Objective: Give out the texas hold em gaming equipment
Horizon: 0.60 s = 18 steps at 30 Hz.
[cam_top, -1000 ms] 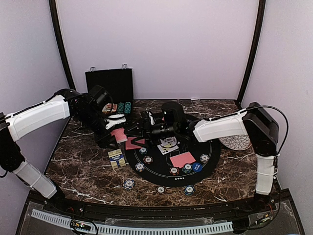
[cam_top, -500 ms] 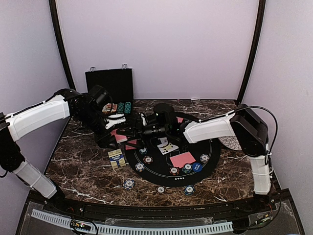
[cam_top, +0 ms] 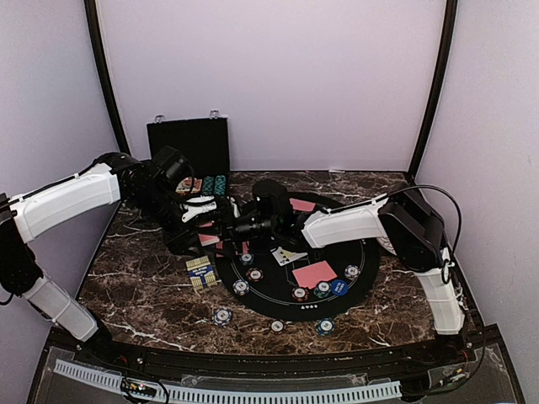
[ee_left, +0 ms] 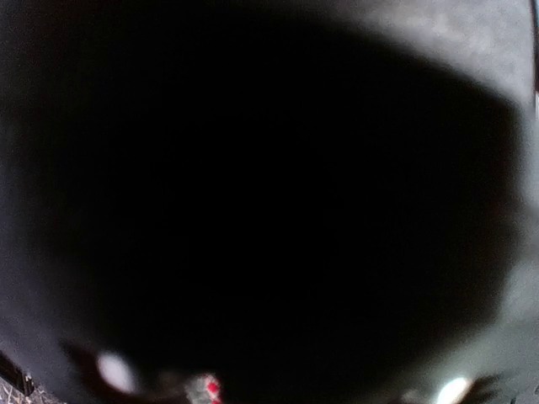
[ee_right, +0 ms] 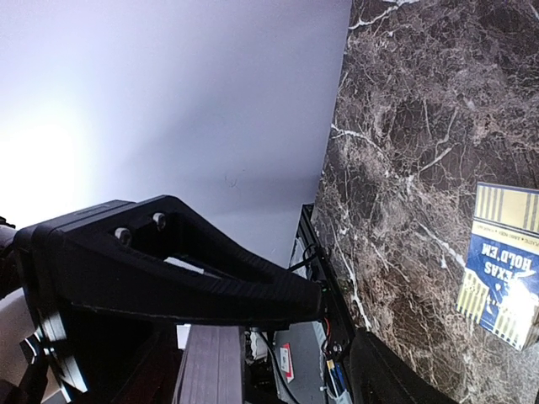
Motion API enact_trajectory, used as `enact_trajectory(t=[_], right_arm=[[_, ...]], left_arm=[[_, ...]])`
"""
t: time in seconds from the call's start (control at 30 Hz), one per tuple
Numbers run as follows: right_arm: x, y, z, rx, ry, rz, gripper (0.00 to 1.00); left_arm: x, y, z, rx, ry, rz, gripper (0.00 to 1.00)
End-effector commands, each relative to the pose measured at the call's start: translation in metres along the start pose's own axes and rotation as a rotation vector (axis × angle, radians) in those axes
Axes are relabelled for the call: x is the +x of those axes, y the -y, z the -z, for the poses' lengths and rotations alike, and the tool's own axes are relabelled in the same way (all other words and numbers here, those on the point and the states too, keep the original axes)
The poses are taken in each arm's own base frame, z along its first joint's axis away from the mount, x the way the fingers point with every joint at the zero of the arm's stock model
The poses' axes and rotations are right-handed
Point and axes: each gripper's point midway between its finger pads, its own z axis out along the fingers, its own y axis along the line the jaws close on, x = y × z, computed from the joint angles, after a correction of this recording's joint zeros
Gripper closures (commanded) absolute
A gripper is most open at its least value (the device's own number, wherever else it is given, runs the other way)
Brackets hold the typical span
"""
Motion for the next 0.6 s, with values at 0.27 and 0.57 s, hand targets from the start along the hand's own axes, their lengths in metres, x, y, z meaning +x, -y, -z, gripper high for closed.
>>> enact_trajectory(t=[0.27, 0.57], right_arm=[[-0.002, 0.014, -0.011, 0.026, -0.023, -0.001, 0.31], [-0.005, 0.03, 0.009, 0.08, 0.0, -0.005, 0.37]], left_arm=[[-0.005, 0.0, 0.007, 0.0, 0.018, -0.004, 1.0], [-0.004, 0.0, 0.009, -0.01, 0.017, -0.009, 1.0]])
